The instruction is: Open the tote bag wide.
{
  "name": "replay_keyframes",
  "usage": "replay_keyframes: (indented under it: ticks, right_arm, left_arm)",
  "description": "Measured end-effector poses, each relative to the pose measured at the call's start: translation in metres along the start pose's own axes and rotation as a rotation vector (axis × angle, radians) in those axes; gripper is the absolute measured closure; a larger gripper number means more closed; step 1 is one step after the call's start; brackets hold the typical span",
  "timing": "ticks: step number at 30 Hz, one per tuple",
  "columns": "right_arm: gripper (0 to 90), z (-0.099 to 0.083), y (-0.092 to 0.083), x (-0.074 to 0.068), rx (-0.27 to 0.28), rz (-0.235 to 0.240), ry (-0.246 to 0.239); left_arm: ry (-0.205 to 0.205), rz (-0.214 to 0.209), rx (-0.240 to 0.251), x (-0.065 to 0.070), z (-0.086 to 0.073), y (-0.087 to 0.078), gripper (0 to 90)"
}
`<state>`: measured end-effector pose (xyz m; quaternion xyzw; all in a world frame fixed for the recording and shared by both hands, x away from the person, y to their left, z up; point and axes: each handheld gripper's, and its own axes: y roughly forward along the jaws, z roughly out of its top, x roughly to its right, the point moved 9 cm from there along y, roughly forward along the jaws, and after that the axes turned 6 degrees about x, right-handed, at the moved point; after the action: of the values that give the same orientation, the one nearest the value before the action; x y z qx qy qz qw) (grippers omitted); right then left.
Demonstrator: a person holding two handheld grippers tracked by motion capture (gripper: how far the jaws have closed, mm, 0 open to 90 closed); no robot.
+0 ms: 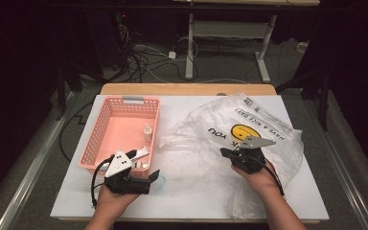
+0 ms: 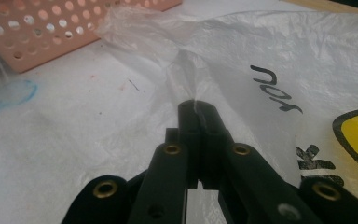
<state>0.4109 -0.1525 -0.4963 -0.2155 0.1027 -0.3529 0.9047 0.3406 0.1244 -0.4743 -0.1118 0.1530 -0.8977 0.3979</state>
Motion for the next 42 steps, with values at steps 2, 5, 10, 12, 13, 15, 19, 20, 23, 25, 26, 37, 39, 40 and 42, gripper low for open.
replay_keyframes:
  ticks: [2,5,10,12,13,15,19,20,23,25,26,37,39,40,42]
  right_arm:
    - [90.0,0.0,-0.001,-0.001,0.023,0.004,-0.007]
    - [90.0,0.001,-0.007,0.001,0.03,-0.005,-0.035]
    - [90.0,0.0,-0.018,0.006,0.056,-0.011,-0.022]
    - [90.0,0.002,-0.021,0.007,0.07,-0.011,-0.006]
    - [90.0,0.002,-0.022,0.008,0.077,-0.012,-0.007]
    - [90.0,0.005,-0.023,0.008,0.09,-0.016,-0.005]
    - [90.0,0.012,-0.026,0.006,0.119,-0.015,-0.005]
    - [90.0,0.014,-0.027,0.005,0.125,-0.015,-0.009]
    - [90.0,0.02,-0.029,0.002,0.147,-0.016,-0.018]
    - [90.0,0.024,-0.032,0.0,0.159,-0.015,-0.025]
    - [90.0,0.026,-0.033,-0.001,0.169,-0.016,-0.027]
    - [90.0,0.045,-0.046,-0.002,0.244,-0.026,-0.023]
    - [90.0,0.048,-0.049,-0.001,0.259,-0.03,-0.024]
    - [90.0,0.05,-0.05,-0.001,0.267,-0.033,-0.022]
    - [90.0,0.052,-0.053,0.0,0.274,-0.037,-0.02]
  left_arm:
    - [-0.003,0.0,0.002,-0.001,0.001,0.0,0.0]
    - [0.002,0.009,0.0,-0.003,0.002,-0.003,0.0]
    - [-0.024,0.041,0.021,-0.016,0.006,-0.012,0.0]
    - [-0.04,0.051,0.024,-0.022,0.006,-0.015,0.0]
    - [-0.043,0.063,0.022,-0.025,0.006,-0.016,0.0]
    - [-0.05,0.07,0.027,-0.029,0.007,-0.018,0.0]
    - [-0.067,0.091,0.035,-0.039,0.007,-0.023,0.0]
    - [-0.072,0.094,0.036,-0.041,0.007,-0.024,0.0]
    - [-0.075,0.1,0.033,-0.045,0.006,-0.027,0.0]
    - [-0.082,0.104,0.035,-0.047,0.006,-0.028,0.0]
    - [-0.083,0.106,0.035,-0.048,0.006,-0.028,0.0]
    - [-0.104,0.127,0.044,-0.058,0.005,-0.033,0.0]
    - [-0.108,0.13,0.046,-0.059,0.005,-0.033,0.0]
    - [-0.109,0.131,0.046,-0.06,0.005,-0.033,0.0]
    - [-0.111,0.132,0.045,-0.06,0.005,-0.033,0.0]
